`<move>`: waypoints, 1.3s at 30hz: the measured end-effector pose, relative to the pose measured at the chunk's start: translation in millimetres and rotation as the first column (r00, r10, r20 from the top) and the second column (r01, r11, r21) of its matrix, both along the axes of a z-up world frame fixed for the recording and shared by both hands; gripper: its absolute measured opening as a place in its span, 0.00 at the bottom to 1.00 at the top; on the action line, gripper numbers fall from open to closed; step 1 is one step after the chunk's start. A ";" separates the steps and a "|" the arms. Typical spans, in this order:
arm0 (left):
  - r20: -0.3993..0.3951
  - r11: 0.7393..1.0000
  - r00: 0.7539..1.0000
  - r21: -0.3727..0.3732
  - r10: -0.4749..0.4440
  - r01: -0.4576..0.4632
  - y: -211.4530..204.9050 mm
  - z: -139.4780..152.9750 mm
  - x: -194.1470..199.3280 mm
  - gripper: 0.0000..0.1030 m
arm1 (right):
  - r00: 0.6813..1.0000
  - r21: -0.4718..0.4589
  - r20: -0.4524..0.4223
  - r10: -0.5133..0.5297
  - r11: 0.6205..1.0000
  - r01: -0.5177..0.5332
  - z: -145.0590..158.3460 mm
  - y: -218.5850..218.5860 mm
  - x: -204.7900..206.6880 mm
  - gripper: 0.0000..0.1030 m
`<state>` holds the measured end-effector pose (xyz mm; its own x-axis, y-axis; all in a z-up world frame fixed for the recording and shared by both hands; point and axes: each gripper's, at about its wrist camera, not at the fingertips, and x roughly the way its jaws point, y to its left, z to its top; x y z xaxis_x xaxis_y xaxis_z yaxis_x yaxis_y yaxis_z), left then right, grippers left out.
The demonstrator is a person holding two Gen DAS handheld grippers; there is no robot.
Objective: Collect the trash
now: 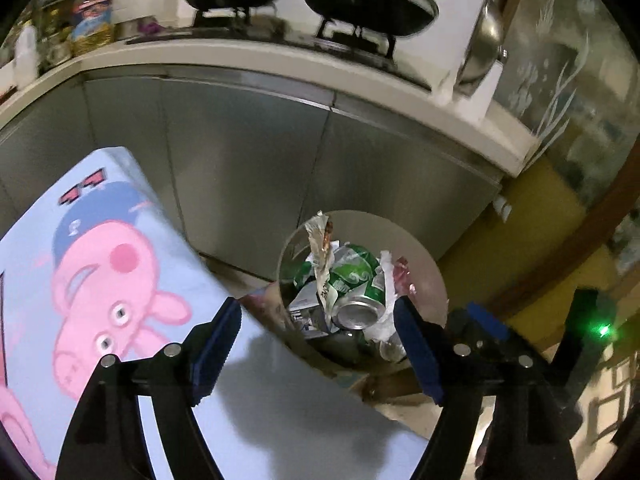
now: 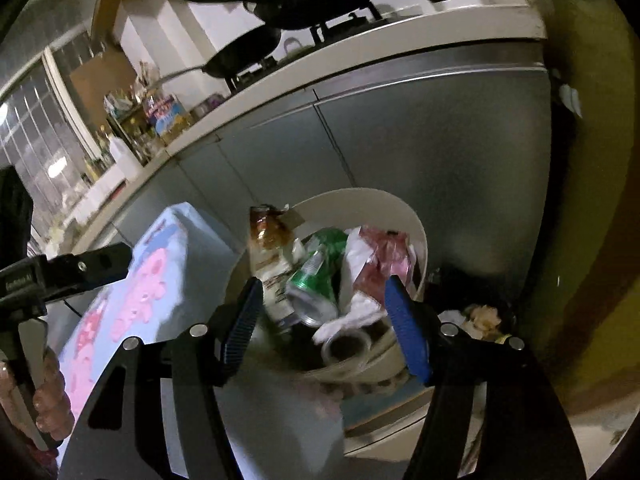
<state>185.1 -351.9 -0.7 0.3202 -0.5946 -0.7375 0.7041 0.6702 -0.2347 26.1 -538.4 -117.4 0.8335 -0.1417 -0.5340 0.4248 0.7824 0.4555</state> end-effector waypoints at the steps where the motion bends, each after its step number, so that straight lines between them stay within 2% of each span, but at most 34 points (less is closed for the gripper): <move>1: 0.000 1.000 1.000 -0.013 0.007 -0.007 6.0 5.2 -3.9 0.76 | 1.000 0.019 0.012 -0.005 1.000 0.005 0.1 4.5 -7.8 0.61; 4: 0.020 0.999 1.000 -0.034 0.019 -0.018 27.5 16.9 -19.5 0.77 | 0.999 0.084 0.034 -0.001 0.996 -0.002 -1.7 16.9 -25.7 0.61; 6: 0.048 0.999 0.998 -0.036 0.030 -0.028 33.6 20.6 -32.1 0.82 | 0.999 0.122 0.049 0.005 0.992 -0.011 -1.5 29.2 -37.4 0.61; 12: 0.202 0.997 0.977 -0.007 0.072 -0.072 74.8 39.0 -81.7 0.96 | 0.995 0.176 0.093 0.024 0.984 -0.040 12.6 73.7 -68.6 0.61; 17: 0.239 0.992 0.963 -0.017 0.126 -0.126 112.3 48.3 -108.2 0.96 | 0.993 0.191 0.111 0.050 0.979 -0.071 27.2 109.7 -88.9 0.68; 21: 0.284 0.983 0.942 -0.022 0.182 -0.183 141.4 55.4 -127.7 0.96 | 0.990 0.179 0.122 0.068 0.980 -0.089 42.5 140.7 -107.2 0.75; 26: 0.348 0.970 0.906 -0.038 0.239 -0.241 173.7 63.2 -148.7 0.96 | 0.987 0.145 0.130 0.090 0.983 -0.109 59.0 175.3 -126.7 0.77; 34: 0.399 0.956 0.869 -0.085 0.292 -0.282 206.0 76.8 -173.4 0.96 | 0.982 0.075 0.139 0.125 0.988 -0.137 82.2 218.8 -145.8 0.79; 39: 0.417 0.950 0.854 -0.120 0.312 -0.288 220.1 84.3 -184.1 0.96 | 0.980 0.019 0.146 0.138 0.990 -0.142 93.7 237.7 -151.8 0.82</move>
